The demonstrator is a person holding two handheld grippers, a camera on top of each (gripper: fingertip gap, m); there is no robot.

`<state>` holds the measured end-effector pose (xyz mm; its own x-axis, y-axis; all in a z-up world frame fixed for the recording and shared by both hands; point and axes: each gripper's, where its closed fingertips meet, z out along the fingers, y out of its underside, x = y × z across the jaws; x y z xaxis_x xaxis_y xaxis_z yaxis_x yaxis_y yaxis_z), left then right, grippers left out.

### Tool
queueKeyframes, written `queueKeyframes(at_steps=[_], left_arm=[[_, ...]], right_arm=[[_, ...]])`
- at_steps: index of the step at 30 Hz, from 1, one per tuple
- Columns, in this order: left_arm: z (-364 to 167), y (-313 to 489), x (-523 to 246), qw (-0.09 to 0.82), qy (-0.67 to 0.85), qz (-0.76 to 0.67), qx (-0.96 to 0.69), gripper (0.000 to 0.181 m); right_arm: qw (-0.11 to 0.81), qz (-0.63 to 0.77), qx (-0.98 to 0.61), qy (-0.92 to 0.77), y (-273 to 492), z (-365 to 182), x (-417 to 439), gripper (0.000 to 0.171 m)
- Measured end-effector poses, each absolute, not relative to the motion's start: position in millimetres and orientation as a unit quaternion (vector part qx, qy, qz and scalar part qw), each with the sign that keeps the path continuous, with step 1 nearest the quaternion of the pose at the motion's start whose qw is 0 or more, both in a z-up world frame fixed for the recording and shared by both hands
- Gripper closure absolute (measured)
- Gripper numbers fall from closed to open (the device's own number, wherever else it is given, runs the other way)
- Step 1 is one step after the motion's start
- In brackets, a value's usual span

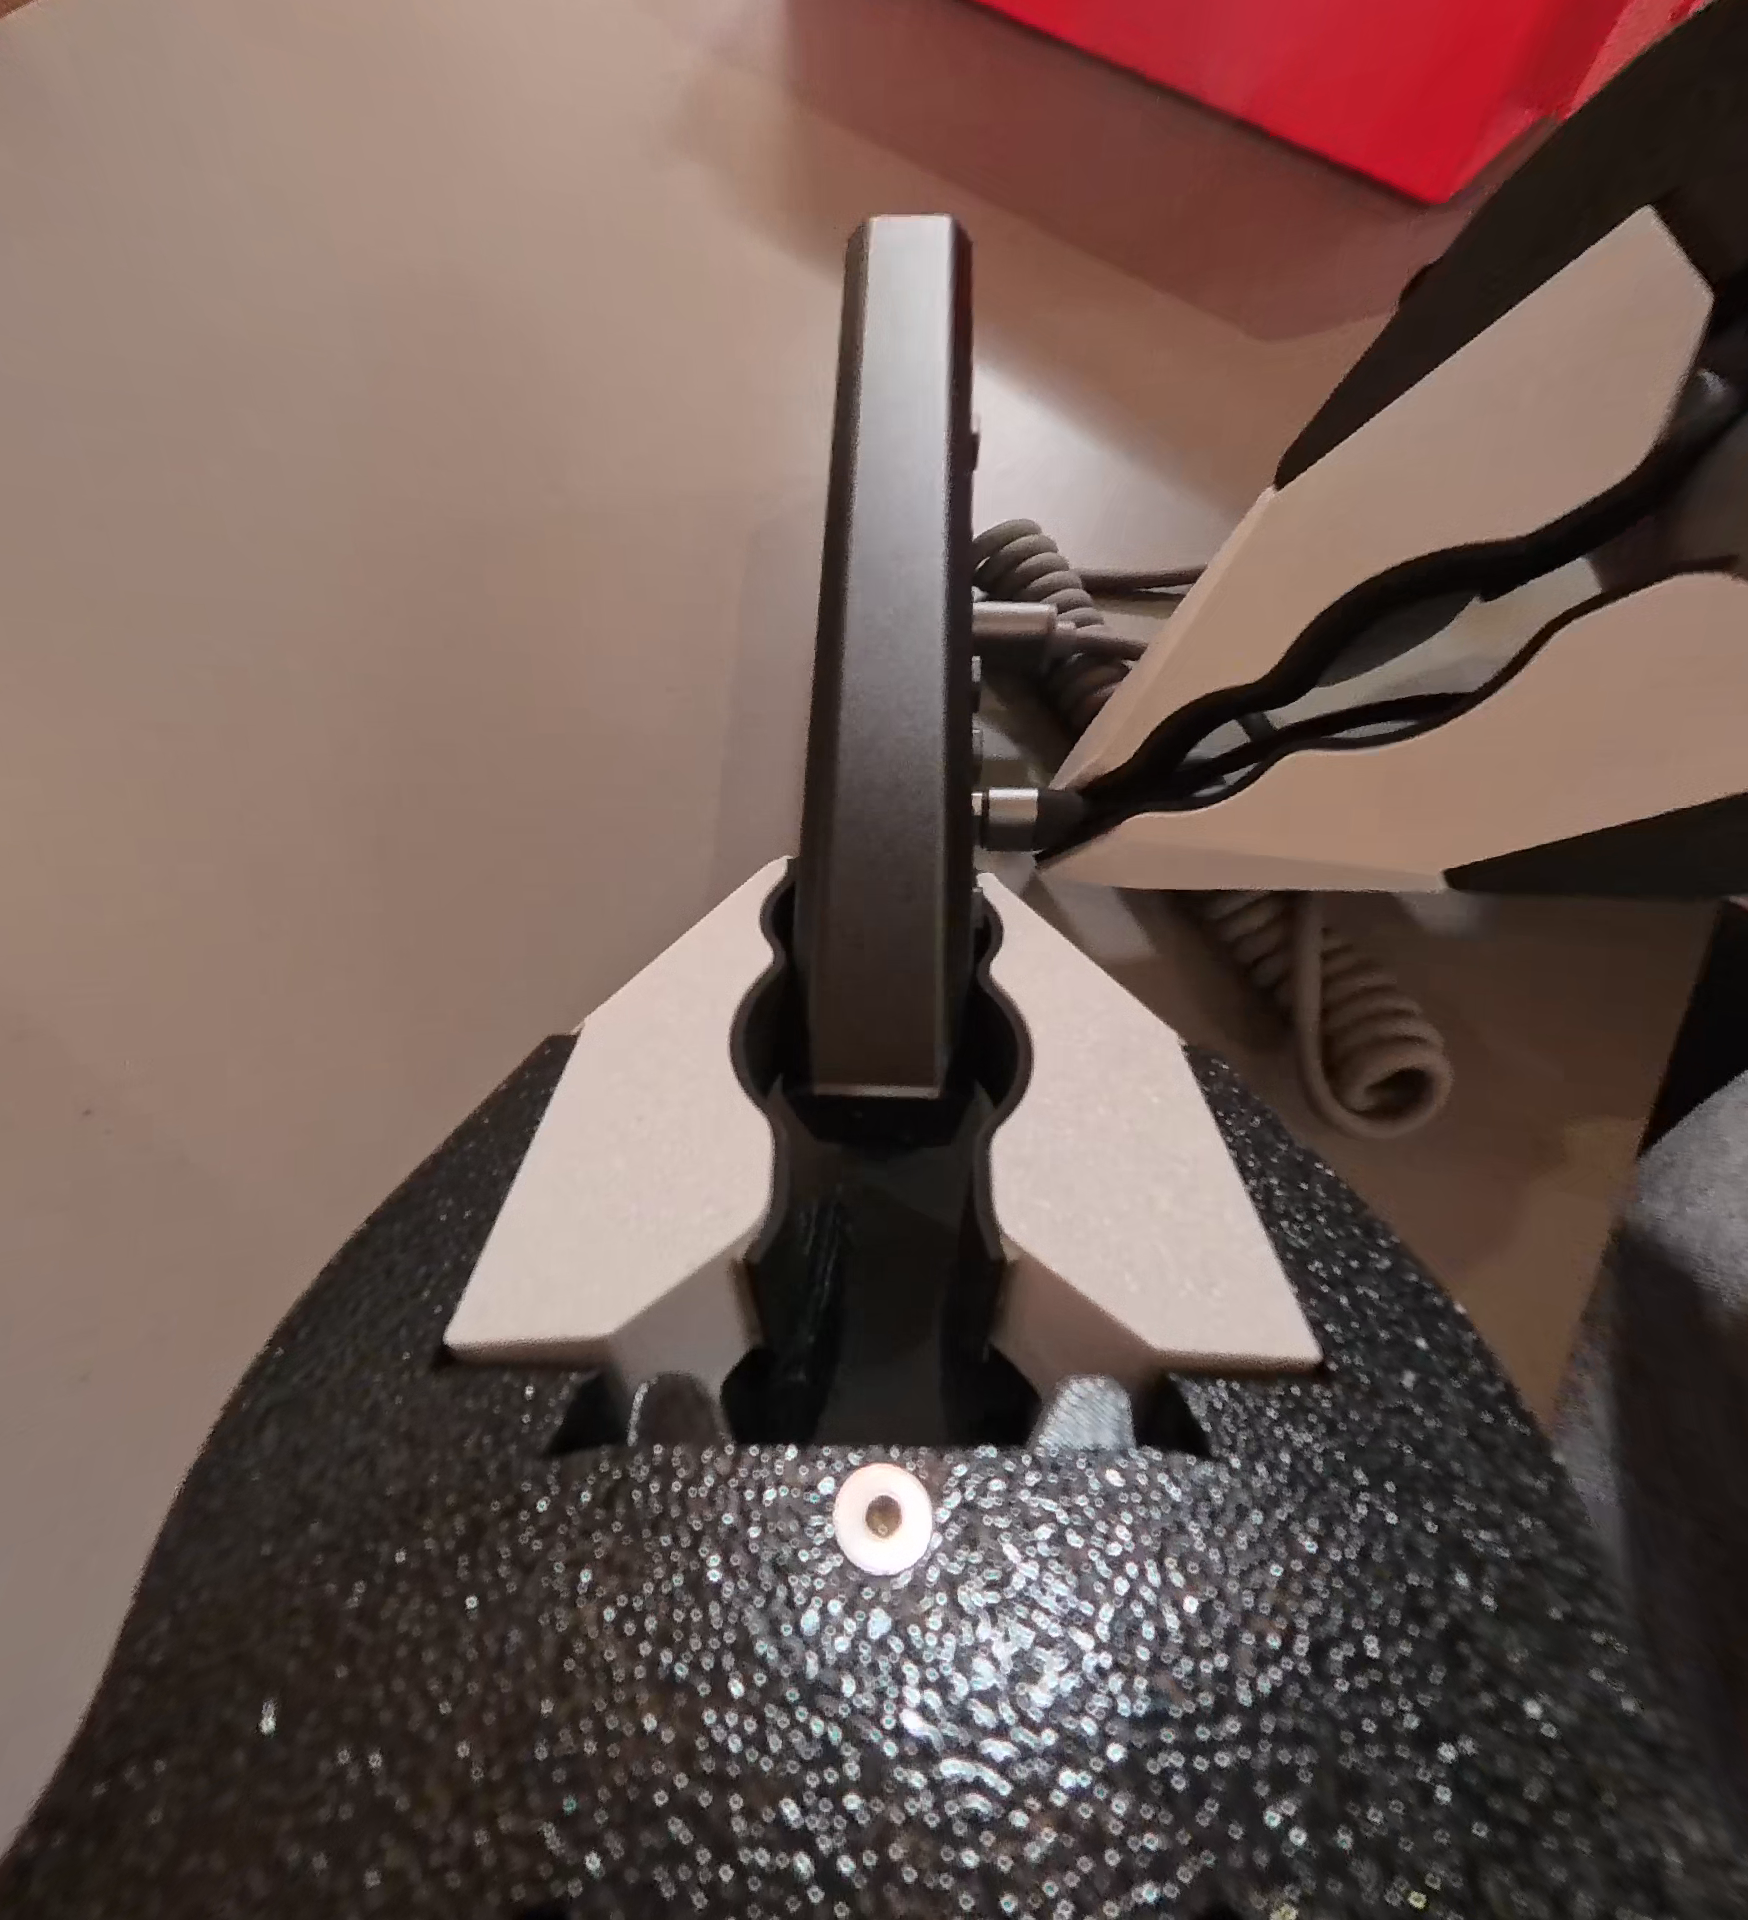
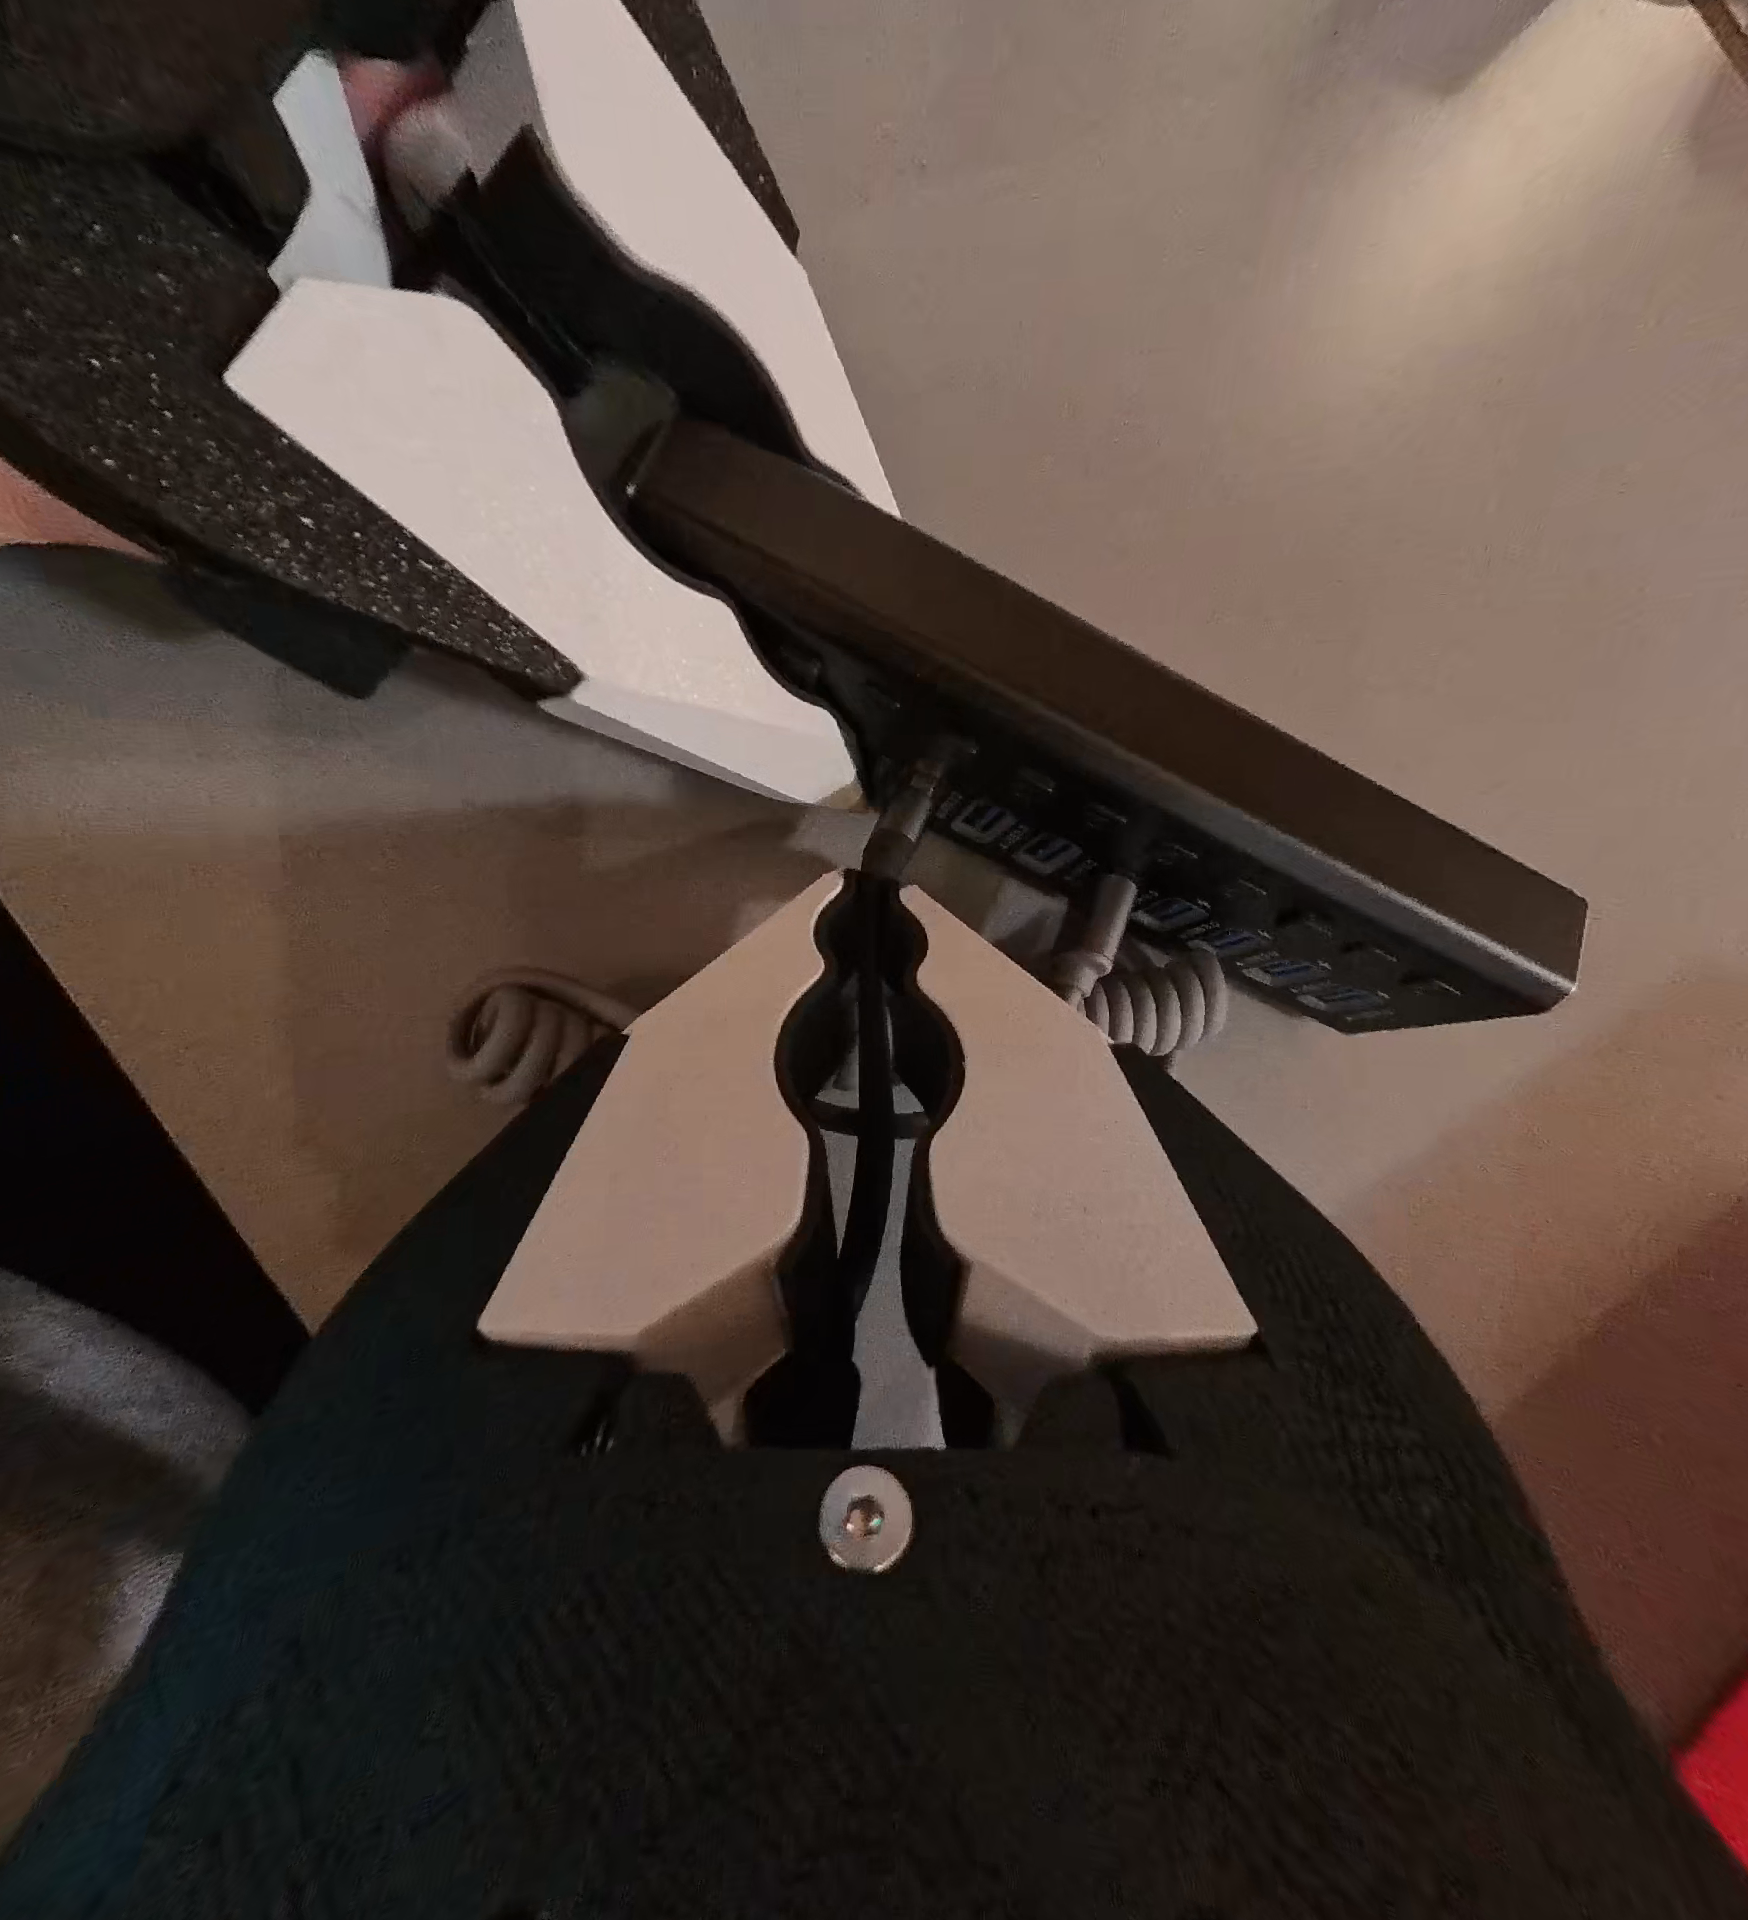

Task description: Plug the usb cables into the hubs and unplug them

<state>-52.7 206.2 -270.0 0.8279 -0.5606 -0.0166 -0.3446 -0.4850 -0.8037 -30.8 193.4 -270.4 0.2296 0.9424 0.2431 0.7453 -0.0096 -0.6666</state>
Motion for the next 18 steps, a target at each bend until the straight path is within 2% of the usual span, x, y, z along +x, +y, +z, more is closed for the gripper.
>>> queueKeyframes(at_steps=[4,10,14,18], left_arm=[[-270.0,206.6,-52.0,0.432,0.264,-0.126,-0.853,0.155],[-270.2,208.0,-53.8,0.432,0.258,-0.121,-0.856,0.155],[-270.1,207.7,-51.9,0.436,0.266,-0.111,-0.852,0.155],[-270.1,208.0,-52.3,0.437,0.266,-0.109,-0.853,0.155]], right_arm=[[0.346,0.206,-0.706,-0.582,194.7,-269.5,-29.3,0.169],[0.375,0.104,-0.698,-0.601,196.0,-270.3,-30.7,0.171],[0.348,0.202,-0.713,-0.574,196.3,-269.8,-27.7,0.171],[0.352,0.179,-0.712,-0.58,196.7,-270.0,-27.8,0.171]])
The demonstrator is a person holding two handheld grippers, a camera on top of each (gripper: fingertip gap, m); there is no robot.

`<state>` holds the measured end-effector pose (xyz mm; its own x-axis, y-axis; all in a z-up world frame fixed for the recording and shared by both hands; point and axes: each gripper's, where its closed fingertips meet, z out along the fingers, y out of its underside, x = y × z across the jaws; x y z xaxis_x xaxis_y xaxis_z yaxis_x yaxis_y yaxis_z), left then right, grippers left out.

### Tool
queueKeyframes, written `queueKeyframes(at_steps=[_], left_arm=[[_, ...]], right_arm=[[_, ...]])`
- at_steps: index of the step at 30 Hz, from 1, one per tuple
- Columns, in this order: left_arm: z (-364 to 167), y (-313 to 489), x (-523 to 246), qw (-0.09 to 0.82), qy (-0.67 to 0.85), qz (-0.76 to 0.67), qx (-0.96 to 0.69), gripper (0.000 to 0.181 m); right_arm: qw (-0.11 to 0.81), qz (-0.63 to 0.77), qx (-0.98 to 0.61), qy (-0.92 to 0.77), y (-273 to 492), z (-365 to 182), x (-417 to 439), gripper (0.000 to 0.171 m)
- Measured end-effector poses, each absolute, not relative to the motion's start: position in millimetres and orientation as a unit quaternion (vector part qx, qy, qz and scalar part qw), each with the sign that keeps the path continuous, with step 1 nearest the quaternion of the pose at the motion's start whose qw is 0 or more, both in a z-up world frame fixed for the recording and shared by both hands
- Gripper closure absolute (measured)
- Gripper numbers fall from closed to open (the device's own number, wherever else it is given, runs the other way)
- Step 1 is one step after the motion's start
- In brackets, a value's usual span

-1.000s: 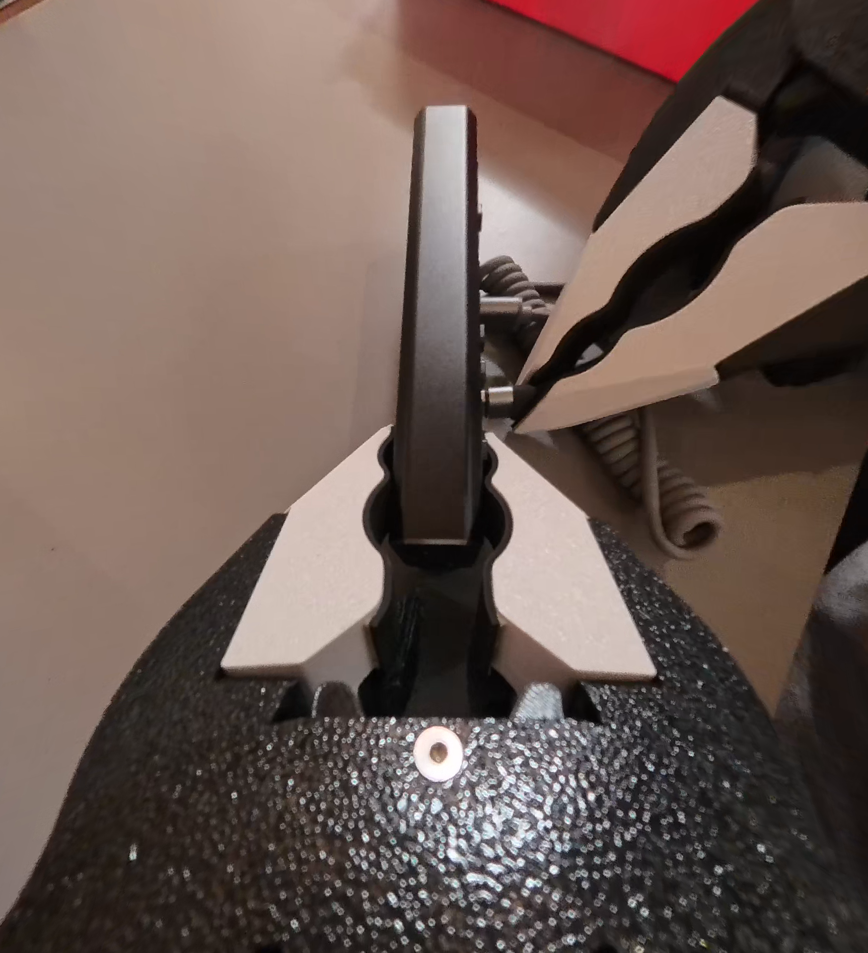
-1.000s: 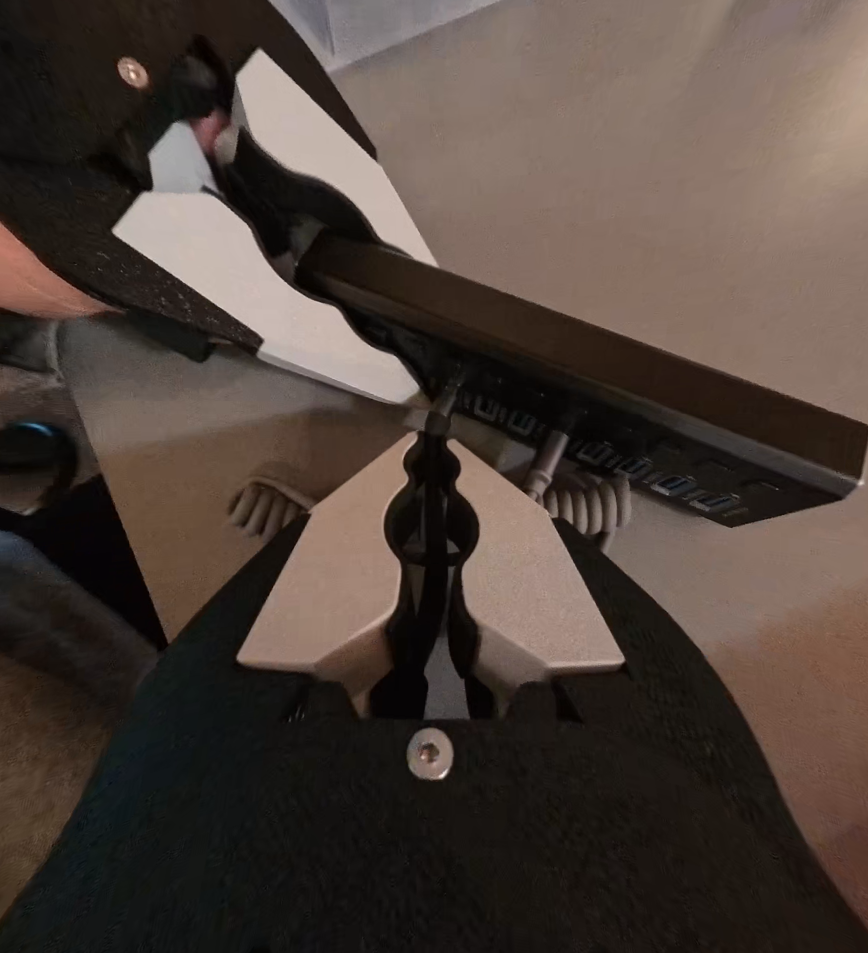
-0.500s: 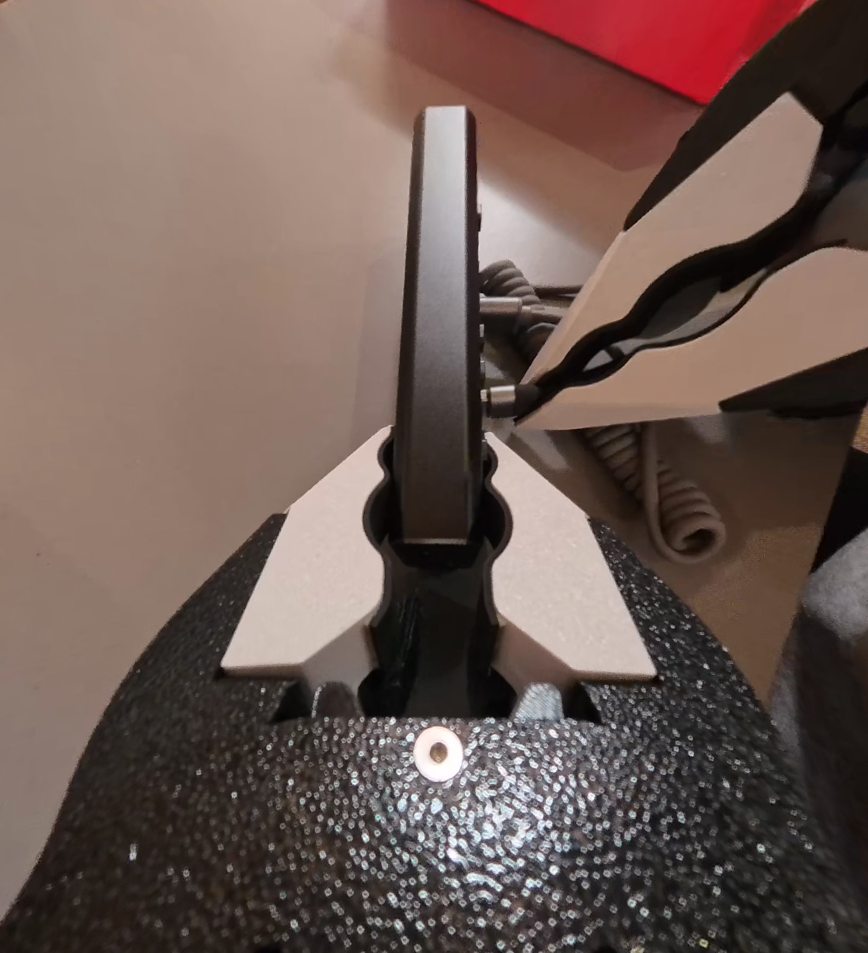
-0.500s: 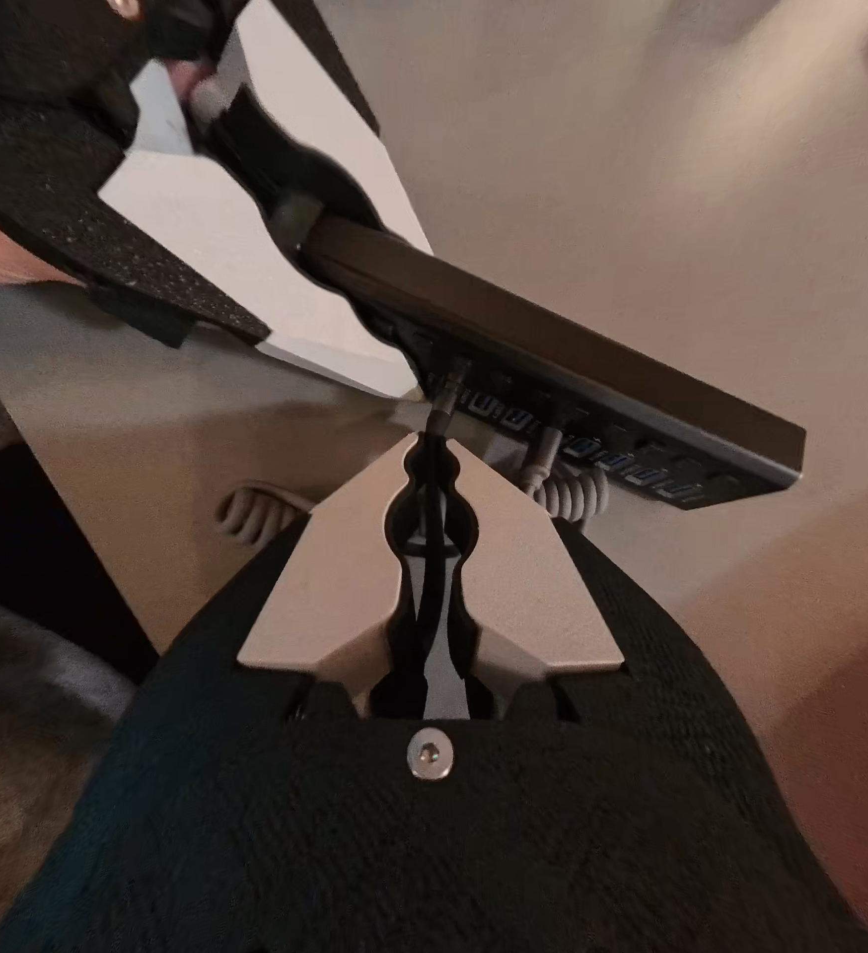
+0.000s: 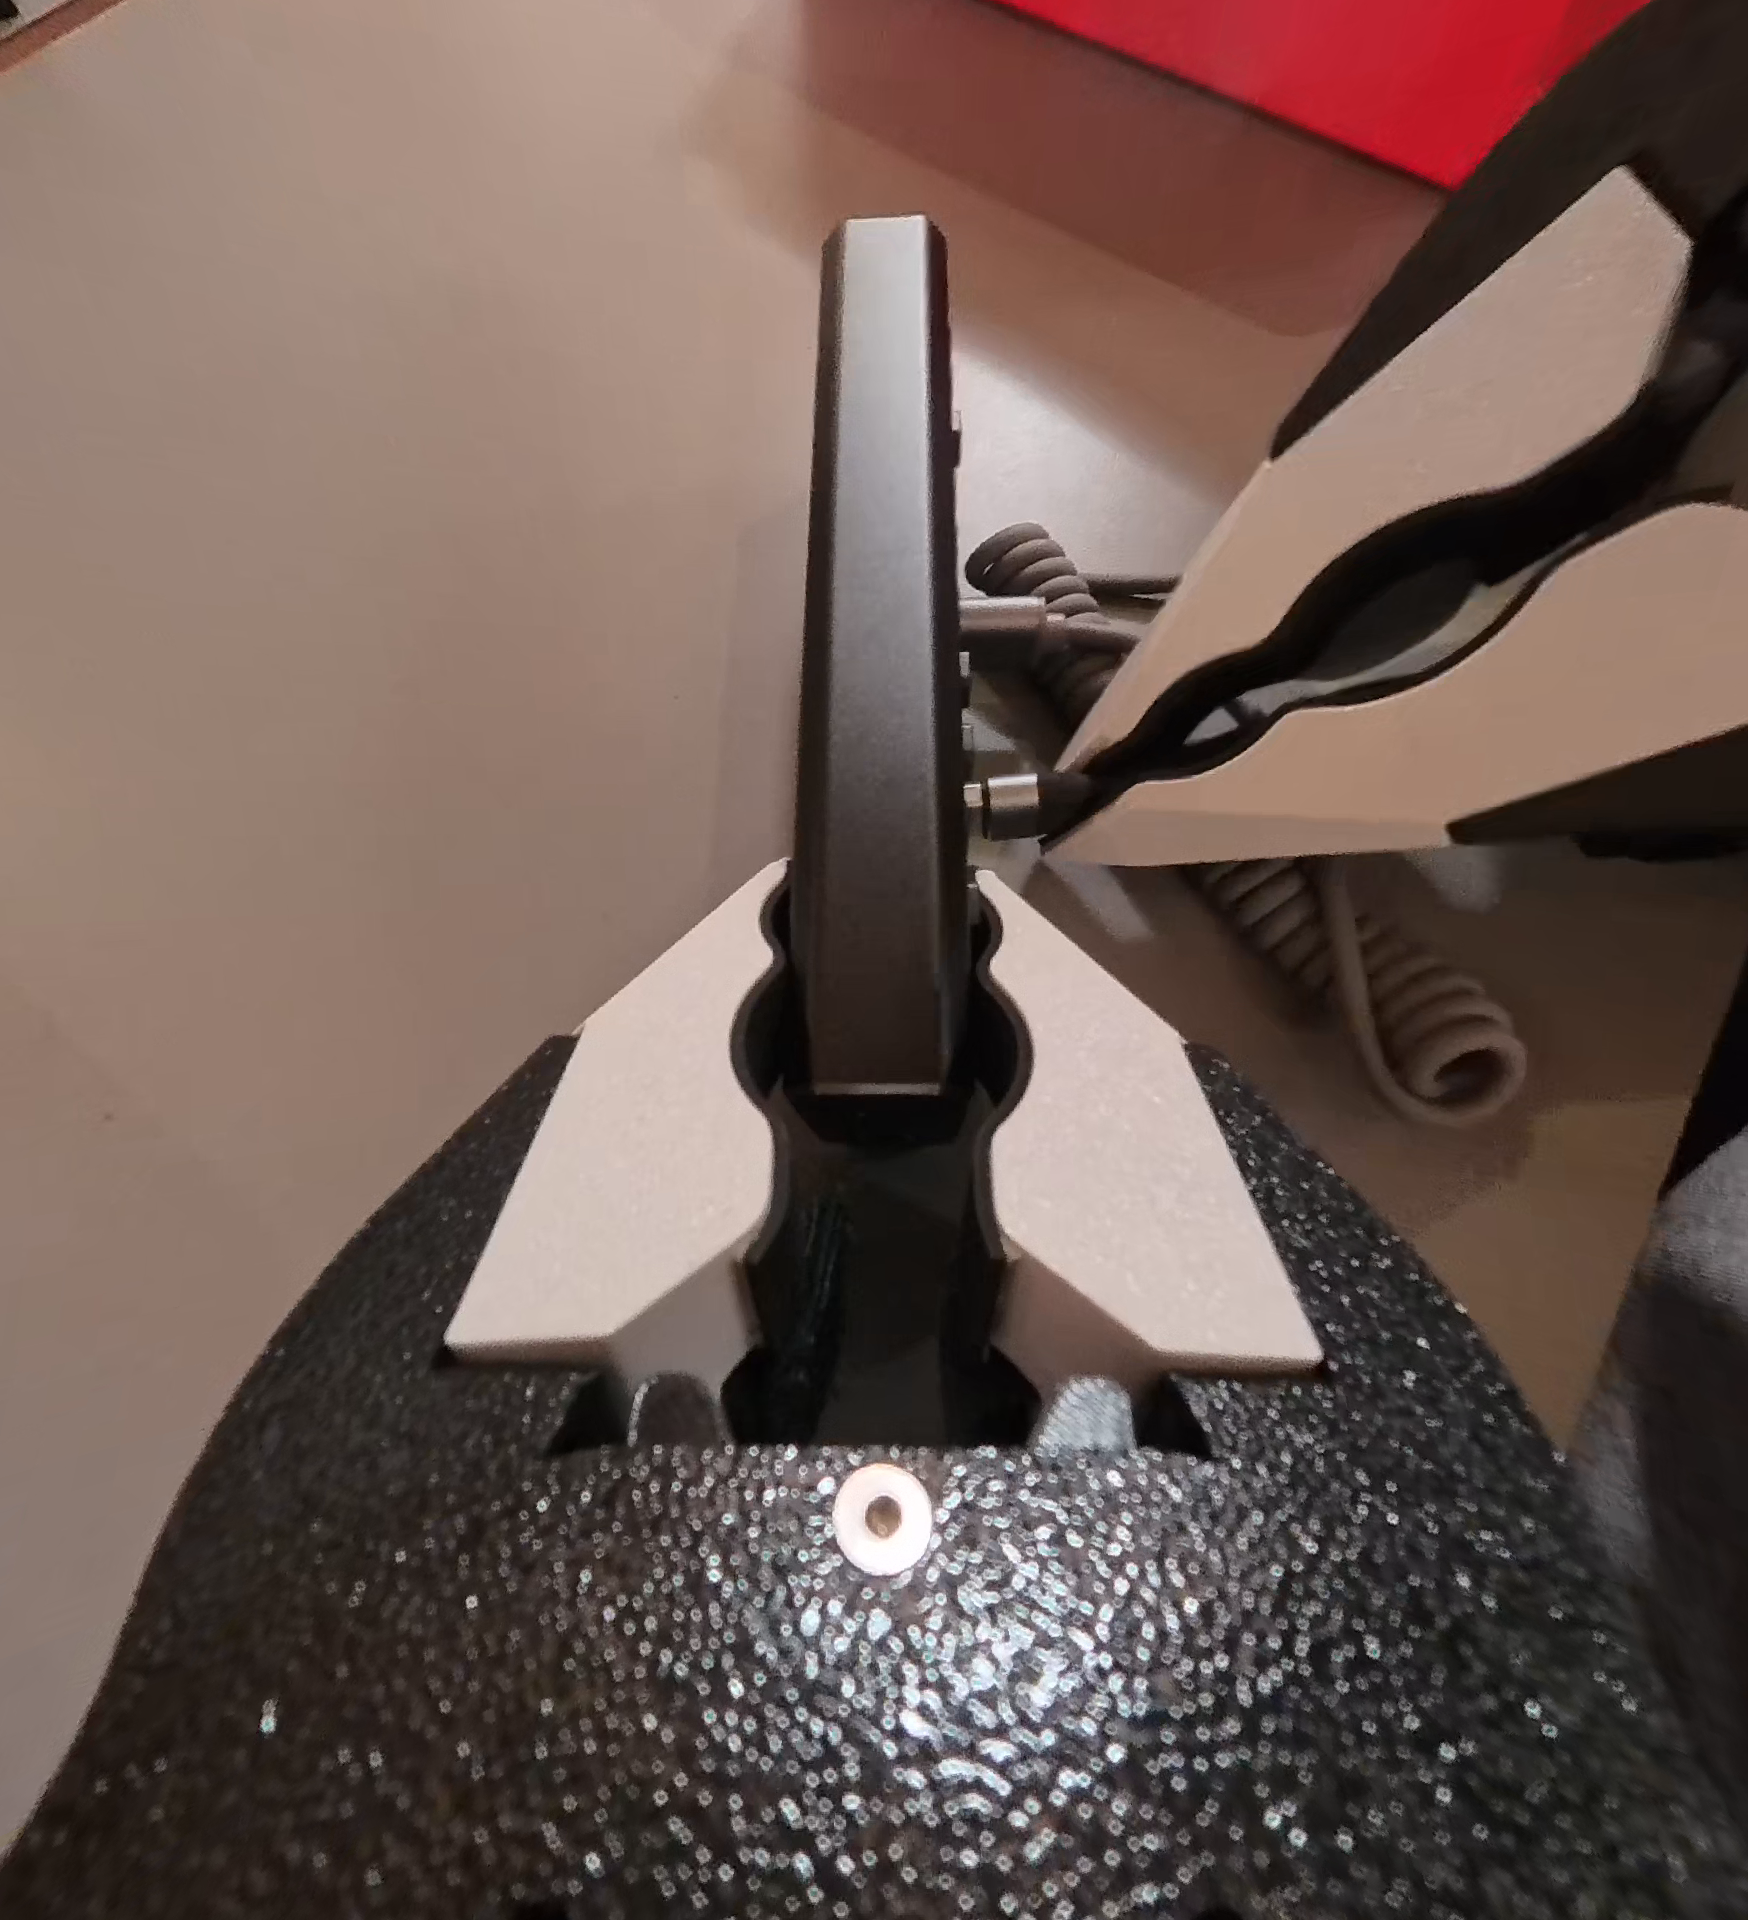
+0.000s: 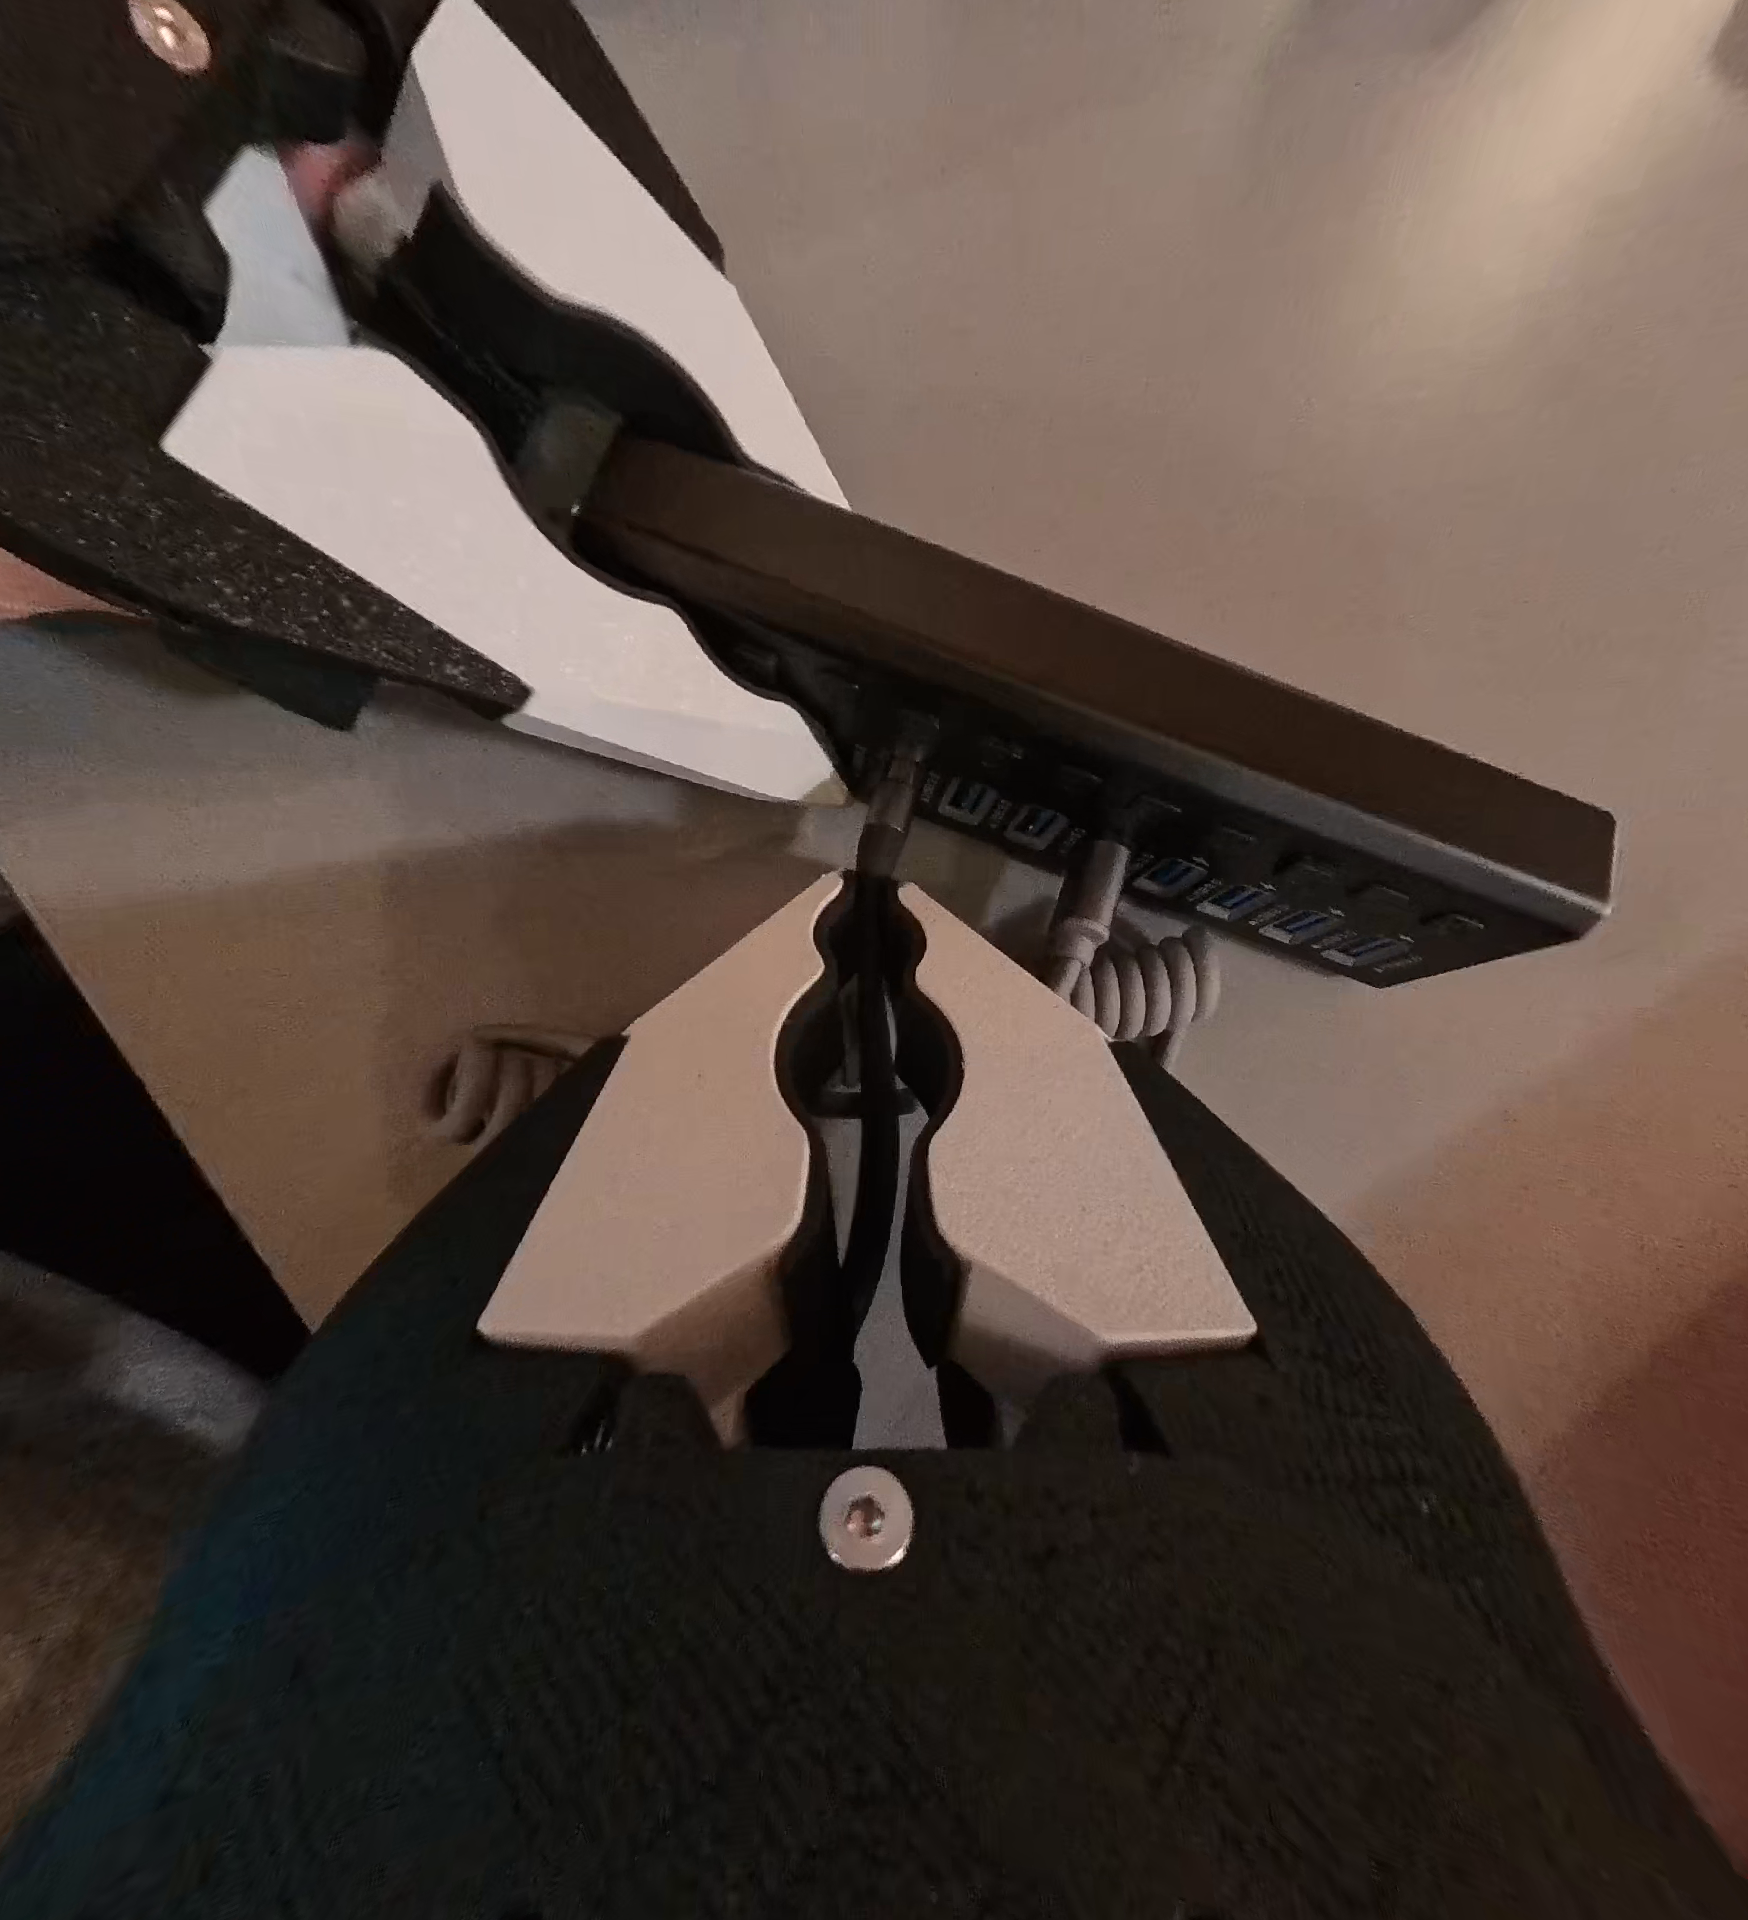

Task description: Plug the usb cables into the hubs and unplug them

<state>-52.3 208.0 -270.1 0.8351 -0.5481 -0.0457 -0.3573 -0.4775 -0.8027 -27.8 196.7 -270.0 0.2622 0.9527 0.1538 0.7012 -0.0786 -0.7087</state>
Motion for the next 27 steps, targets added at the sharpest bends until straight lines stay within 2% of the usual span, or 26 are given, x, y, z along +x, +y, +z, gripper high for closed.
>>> queueKeyframes(at_steps=[3,7,13,18,21,24,27], left_arm=[[-270,208,-52,0.435,0.262,-0.117,-0.853,0.155],[-270,209,-53,0.439,0.262,-0.103,-0.853,0.154],[-270,209,-53,0.436,0.259,-0.108,-0.855,0.155],[-270,208,-52,0.435,0.262,-0.112,-0.854,0.155],[-270,212,-71,0.445,0.234,-0.07,-0.862,0.155],[-270,212,-91,0.44,0.198,-0.089,-0.871,0.155],[-270,212,-91,0.444,0.208,-0.073,-0.869,0.155]], right_arm=[[0.357,0.147,-0.703,-0.597,196,-269,-27,0.171],[0.332,0.211,-0.714,-0.58,198,-269,-27,0.169],[0.359,0.105,-0.71,-0.597,195,-271,-28,0.171],[0.367,0.092,-0.716,-0.587,194,-271,-27,0.171],[0.348,0.144,-0.725,-0.577,197,-266,-16,0.171],[0.371,0.199,-0.747,-0.515,216,-242,11,0.17],[0.386,0.232,-0.725,-0.521,204,-230,5,0.17]])
